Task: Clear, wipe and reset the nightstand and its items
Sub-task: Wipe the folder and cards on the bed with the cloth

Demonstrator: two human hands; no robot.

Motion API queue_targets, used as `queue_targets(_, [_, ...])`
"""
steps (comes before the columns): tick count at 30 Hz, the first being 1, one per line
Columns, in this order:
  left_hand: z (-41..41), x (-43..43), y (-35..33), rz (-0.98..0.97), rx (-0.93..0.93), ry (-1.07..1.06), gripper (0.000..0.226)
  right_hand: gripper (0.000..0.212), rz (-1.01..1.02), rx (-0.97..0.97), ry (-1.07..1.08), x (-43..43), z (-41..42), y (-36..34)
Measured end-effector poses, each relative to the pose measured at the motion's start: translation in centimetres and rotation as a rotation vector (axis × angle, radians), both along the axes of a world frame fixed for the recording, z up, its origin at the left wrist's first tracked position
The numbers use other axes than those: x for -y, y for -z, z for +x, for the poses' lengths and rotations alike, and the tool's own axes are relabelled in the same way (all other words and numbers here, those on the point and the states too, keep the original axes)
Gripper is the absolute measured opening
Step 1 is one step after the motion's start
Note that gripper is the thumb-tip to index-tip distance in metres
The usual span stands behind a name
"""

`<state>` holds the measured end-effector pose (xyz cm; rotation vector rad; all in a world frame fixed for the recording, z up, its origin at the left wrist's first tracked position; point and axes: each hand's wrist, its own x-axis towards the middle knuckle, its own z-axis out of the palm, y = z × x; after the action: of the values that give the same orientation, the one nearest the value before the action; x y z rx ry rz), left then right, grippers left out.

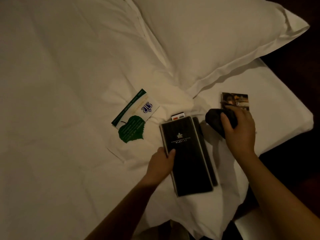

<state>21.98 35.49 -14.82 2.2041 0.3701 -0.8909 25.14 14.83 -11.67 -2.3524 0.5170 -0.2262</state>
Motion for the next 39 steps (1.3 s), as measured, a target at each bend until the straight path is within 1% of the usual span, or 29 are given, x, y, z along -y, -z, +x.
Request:
queue_targets(2, [-0.2, 1.1, 0.3, -0.012, -0.005, -0.078, 0.041, 0.032, -0.021, -0.033, 0.003, 0.9, -0.8, 0.3])
queue_targets(5, [-0.5, 2.3, 0.2, -0.112, -0.021, -0.245, 0.035, 0.035, -0.047, -0.099, 0.025, 2.0, -1.8, 1.0])
queue_targets(9, [-1.6, 3.5, -0.6, -0.170, 0.078, -0.329, 0.040, 0.037, -0.007, -0.148, 0.062, 2.7, -2.9, 1.5])
queue_targets(11, [-1.8, 3.7, -0.9, -0.258, 0.107, -0.386, 0.042, 0.037, 0.027, -0.162, 0.064, 2.7, -3.3, 1.3])
queue_targets(13, [-1.8, 3.9, -1.2, -0.373, 0.055, -0.449, 0.042, 0.037, 0.073, -0.143, 0.051, 2.3, -3.9, 0.7])
queue_targets(15, [-1.7, 4.2, -1.5, -0.461, -0.005, -0.500, 0.044, 0.035, 0.144, -0.111, 0.005, 1.4, -5.2, 0.1])
queue_targets(17, [-1.7, 4.8, -1.8, -0.517, -0.008, -0.566, 0.045, 0.034, 0.194, -0.099, -0.078, 0.0, -6.9, -0.3])
queue_targets(20, [-1.7, 5.9, -2.2, -0.505, 0.040, -0.588, 0.045, 0.036, 0.201, -0.115, -0.145, -1.5, -9.2, -1.0])
queue_targets(23, [-1.5, 6.0, -3.5, -0.543, 0.086, -0.594, 0.046, 0.042, 0.133, -0.108, -0.269, -2.3, -10.6, -2.8])
queue_targets(25, [-0.8, 5.8, -4.8, -0.577, 0.123, -0.582, 0.049, 0.047, -0.001, -0.069, -0.392, -3.0, -10.9, -4.0])
queue_targets(28, [0.8, 5.9, -7.5, -0.580, 0.109, -0.528, 0.058, 0.052, -0.139, -0.014, -0.480, -3.3, -9.0, -6.0])
queue_targets(30, [1.9, 6.3, -9.1, -0.594, 0.122, -0.469, 0.057, 0.054, -0.172, 0.037, -0.495, -2.4, -6.0, -7.3])
queue_targets(33, [2.9, 6.8, -10.5, -0.622, 0.160, -0.453, 0.051, 0.053, -0.177, 0.055, -0.495, -0.6, -0.3, -8.9])
queue_targets(35, [3.0, 6.9, -10.5, -0.583, 0.173, -0.467, 0.052, 0.048, -0.150, 0.031, -0.491, 0.1, 3.2, -9.6])
queue_targets(37, [3.1, 6.9, -10.3, -0.559, 0.175, -0.493, 0.053, 0.046, -0.117, 0.001, -0.485, 0.2, 5.1, -9.9])
queue_targets(39, [3.6, 6.9, -10.1, -0.538, 0.199, -0.520, 0.055, 0.046, -0.122, -0.002, -0.492, -0.6, 5.1, -9.8])
